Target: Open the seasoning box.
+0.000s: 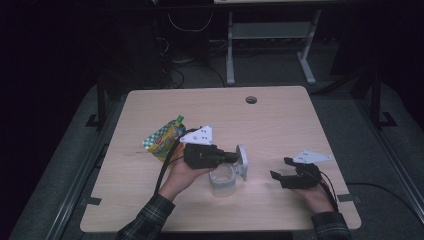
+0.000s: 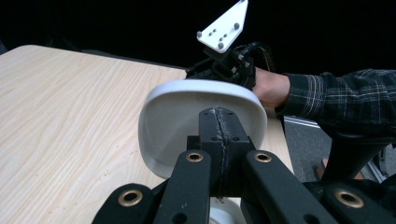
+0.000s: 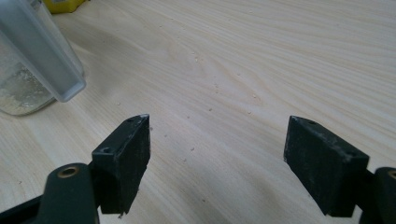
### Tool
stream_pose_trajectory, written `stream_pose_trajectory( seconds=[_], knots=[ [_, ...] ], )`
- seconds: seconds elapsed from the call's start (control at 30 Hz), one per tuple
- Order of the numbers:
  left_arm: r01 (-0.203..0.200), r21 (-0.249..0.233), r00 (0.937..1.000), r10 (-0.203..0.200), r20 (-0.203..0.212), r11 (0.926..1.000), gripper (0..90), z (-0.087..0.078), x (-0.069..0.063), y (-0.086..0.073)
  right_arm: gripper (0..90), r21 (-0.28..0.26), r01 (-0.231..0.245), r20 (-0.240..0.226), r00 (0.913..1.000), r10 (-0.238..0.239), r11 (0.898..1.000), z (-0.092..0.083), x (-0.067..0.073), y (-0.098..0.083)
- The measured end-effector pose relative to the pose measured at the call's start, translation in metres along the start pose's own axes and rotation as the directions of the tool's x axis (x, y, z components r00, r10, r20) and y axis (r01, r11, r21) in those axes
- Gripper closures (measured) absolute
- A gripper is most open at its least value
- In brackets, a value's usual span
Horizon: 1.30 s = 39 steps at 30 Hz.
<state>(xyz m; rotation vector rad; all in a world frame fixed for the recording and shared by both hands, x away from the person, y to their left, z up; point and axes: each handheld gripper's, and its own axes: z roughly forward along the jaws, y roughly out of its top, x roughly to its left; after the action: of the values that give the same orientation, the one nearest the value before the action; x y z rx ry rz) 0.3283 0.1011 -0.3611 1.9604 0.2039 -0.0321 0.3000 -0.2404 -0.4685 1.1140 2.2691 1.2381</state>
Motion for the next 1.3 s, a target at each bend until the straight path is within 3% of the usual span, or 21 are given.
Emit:
stream_pose_trajectory(
  seconds=[0.3, 0.6, 0.87, 0.97, 1.13, 1.2, 1.23, 1.3],
  knots=[
    [0.03, -0.004, 0.9993, -0.03, -0.024, 0.9996, 89.8, -0.012, -0.004, -0.008, 22.4, 0.002, -0.002, -0.002, 1.0, 0.002, 1.0, -0.001, 0.001, 0.0],
    [0.072, 0.016, 0.9945, -0.071, -0.077, 0.9972, 72.4, -0.034, -0.009, -0.024, 24.6, 0.014, -0.006, -0.013, 0.9999, 0.007, 1.0, -0.001, 0.002, 0.0],
    [0.098, 0.041, 0.9877, -0.092, -0.126, 0.9944, 52.1, -0.056, -0.018, -0.038, 32.1, 0.012, -0.028, -0.068, 0.9973, 0.029, 1.0, -0.005, 0.006, 0.002],
    [0.114, 0.043, 0.9834, -0.106, -0.147, 0.9926, 43.5, -0.062, -0.023, -0.046, 36.5, 0.021, -0.022, -0.094, 0.9953, 0.023, 1.0, -0.005, 0.01, 0.004],
    [0.136, 0.056, 0.9754, -0.123, -0.183, 0.9892, 37.9, -0.071, -0.031, -0.061, 48.5, 0.025, 0.0, -0.132, 0.9912, 0.003, 1.0, -0.009, 0.02, 0.006],
    [0.142, 0.06, 0.9719, -0.128, -0.198, 0.988, 35.2, -0.074, -0.034, -0.068, 56.4, 0.032, 0.008, -0.145, 0.9894, -0.003, 0.999, -0.009, 0.024, 0.008],
    [0.152, 0.062, 0.9684, -0.137, -0.209, 0.9864, 31.6, -0.076, -0.037, -0.075, 66.5, 0.037, 0.02, -0.168, 0.9857, -0.013, 0.999, -0.01, 0.029, 0.01],
    [0.156, 0.061, 0.9666, -0.14, -0.215, 0.9858, 29.5, -0.078, -0.038, -0.078, 71.8, 0.036, 0.031, -0.174, 0.9844, -0.024, 0.999, -0.01, 0.032, 0.011]
  ],
)
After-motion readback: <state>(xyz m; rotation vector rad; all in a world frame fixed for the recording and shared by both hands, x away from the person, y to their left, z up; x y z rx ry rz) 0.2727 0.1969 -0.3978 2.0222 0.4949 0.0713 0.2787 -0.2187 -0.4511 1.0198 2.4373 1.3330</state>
